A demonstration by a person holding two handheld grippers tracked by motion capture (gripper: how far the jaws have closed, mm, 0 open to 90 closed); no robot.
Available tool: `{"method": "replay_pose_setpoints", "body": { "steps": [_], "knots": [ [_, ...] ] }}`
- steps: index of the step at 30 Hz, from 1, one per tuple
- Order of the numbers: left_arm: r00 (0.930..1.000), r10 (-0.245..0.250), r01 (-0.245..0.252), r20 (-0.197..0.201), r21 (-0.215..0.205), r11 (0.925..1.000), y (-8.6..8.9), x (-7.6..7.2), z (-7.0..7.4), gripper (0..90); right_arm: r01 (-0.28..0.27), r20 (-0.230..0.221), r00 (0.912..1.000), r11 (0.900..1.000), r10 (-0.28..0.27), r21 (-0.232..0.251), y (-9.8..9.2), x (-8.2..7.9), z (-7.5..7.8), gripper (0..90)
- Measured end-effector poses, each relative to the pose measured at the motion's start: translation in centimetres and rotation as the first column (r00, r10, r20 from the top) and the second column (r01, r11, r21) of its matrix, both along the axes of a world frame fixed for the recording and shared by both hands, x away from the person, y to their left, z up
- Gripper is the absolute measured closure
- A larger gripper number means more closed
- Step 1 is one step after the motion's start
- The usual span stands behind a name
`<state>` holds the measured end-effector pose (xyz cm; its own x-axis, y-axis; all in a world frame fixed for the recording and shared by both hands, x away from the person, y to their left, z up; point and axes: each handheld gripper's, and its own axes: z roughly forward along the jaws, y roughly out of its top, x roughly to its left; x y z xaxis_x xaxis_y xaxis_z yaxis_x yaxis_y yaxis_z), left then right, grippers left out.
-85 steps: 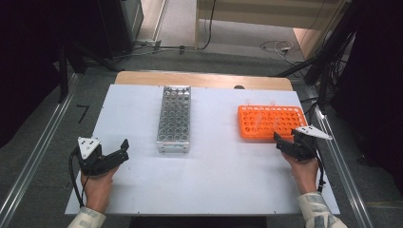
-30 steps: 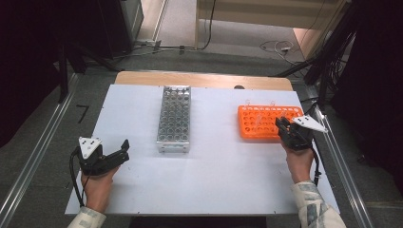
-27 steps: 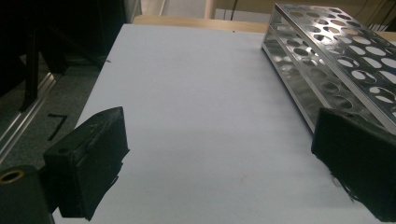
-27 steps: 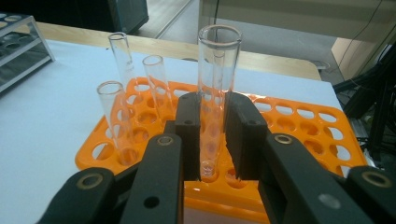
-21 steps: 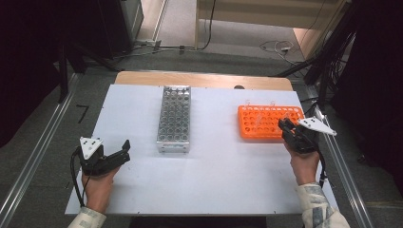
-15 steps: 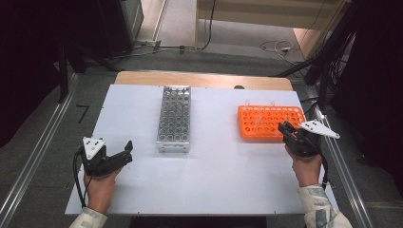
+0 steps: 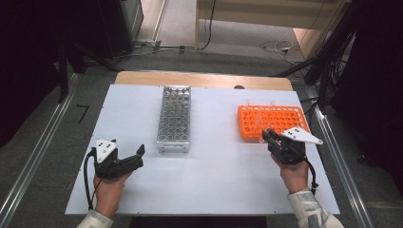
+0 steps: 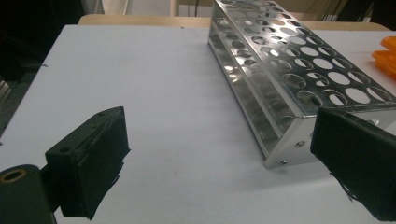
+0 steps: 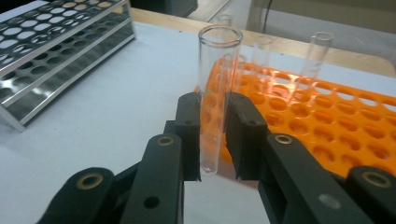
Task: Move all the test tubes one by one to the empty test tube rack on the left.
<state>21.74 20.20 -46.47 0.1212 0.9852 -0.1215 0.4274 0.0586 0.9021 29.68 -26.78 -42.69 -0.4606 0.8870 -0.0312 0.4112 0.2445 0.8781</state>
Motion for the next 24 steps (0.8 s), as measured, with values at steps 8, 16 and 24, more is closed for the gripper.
{"method": "replay_pose_setpoints", "body": {
  "steps": [8,16,24],
  "knots": [
    [0.999,-0.045,0.045,0.003,0.009,0.9989,-1.3,0.0,0.0,4.7,-0.06,-0.025,0.9979,0.998,0.06,-0.008,2.5,-0.4,-1.1,73.4],
    [0.9951,-0.096,0.095,0.025,0.01,0.9954,-2.9,-0.1,0.6,5.5,-0.165,-0.049,0.9852,0.986,0.164,-0.019,5.9,-0.9,-2.0,73.4],
    [0.9831,-0.179,0.179,0.04,0.003,0.9839,-5.1,-0.1,1.3,9.4,-0.245,-0.06,0.9679,0.969,0.244,-0.015,9.3,-1.5,-2.2,73.4]
  ]
}}
